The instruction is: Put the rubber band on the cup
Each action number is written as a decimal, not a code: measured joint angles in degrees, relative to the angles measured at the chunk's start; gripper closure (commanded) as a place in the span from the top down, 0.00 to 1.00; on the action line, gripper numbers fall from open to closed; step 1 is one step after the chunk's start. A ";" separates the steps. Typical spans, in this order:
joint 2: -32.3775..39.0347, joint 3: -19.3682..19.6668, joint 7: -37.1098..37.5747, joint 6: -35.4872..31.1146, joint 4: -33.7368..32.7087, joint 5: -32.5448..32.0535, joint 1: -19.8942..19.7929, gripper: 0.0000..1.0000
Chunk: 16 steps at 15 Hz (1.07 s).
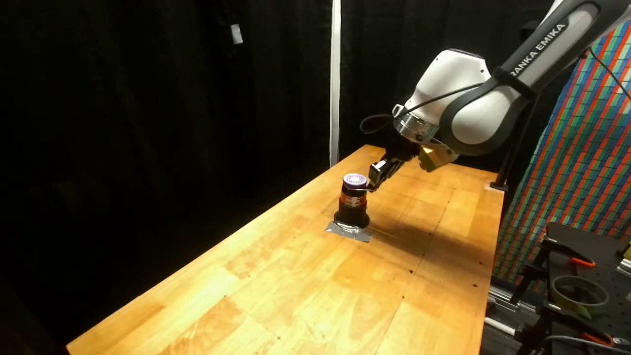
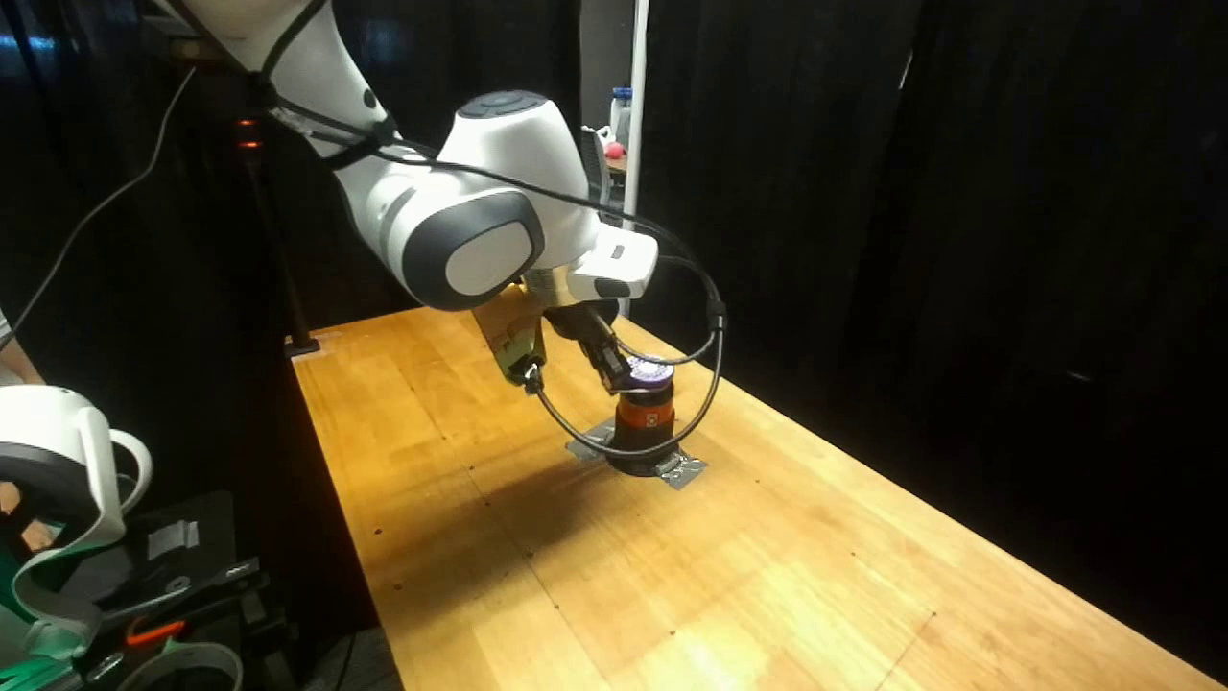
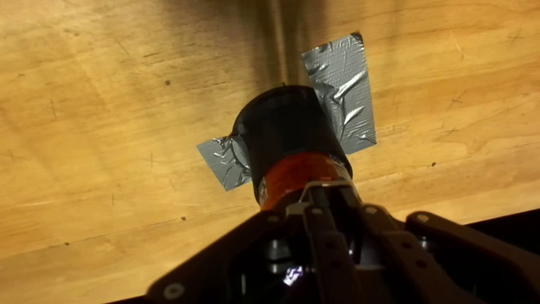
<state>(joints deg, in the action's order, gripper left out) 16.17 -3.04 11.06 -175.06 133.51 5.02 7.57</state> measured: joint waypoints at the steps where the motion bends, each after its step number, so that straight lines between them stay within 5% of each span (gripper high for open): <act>1: -0.46 0.05 -0.06 -3.28 1.84 -0.35 0.33 0.05; 10: 2.38 8.80 -6.43 -31.43 10.28 -1.69 9.83 0.07; 15: 6.34 7.09 -11.39 -42.30 10.79 0.56 10.94 0.07; 16: 7.03 6.44 -12.34 -43.65 10.79 1.02 10.85 0.32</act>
<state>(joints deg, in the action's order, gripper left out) 23.20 3.40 -1.28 -218.71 144.30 6.04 18.42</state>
